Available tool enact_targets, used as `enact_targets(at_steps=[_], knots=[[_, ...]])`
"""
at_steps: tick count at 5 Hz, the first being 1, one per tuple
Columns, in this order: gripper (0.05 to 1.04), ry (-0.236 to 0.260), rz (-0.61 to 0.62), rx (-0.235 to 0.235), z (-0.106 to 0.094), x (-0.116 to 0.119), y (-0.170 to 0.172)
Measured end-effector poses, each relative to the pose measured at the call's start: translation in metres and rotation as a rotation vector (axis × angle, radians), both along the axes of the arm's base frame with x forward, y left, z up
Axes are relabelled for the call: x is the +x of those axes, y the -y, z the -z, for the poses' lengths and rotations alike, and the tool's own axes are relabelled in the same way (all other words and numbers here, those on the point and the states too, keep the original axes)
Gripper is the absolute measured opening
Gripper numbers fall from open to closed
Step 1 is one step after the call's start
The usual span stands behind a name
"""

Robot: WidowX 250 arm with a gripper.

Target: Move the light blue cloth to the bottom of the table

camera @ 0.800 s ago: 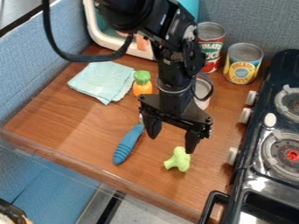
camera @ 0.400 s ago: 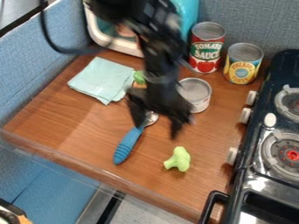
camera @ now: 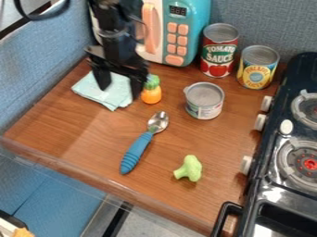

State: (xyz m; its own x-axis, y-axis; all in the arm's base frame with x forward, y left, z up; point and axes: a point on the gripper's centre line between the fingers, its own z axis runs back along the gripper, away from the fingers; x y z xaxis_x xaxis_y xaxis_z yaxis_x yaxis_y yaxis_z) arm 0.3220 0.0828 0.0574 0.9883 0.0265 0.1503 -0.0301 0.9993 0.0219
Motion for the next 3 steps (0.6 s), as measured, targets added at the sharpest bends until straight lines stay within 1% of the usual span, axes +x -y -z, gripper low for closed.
enact_targets(at_steps=[1, 2, 3], knots=[[1.001, -0.002, 0.005, 0.023, 0.001, 0.019, -0.033], [1.001, -0.006, -0.024, 0.022, 0.015, 0.033, -0.057], [1.001, -0.026, -0.042, 0.018, 0.032, 0.045, -0.067]])
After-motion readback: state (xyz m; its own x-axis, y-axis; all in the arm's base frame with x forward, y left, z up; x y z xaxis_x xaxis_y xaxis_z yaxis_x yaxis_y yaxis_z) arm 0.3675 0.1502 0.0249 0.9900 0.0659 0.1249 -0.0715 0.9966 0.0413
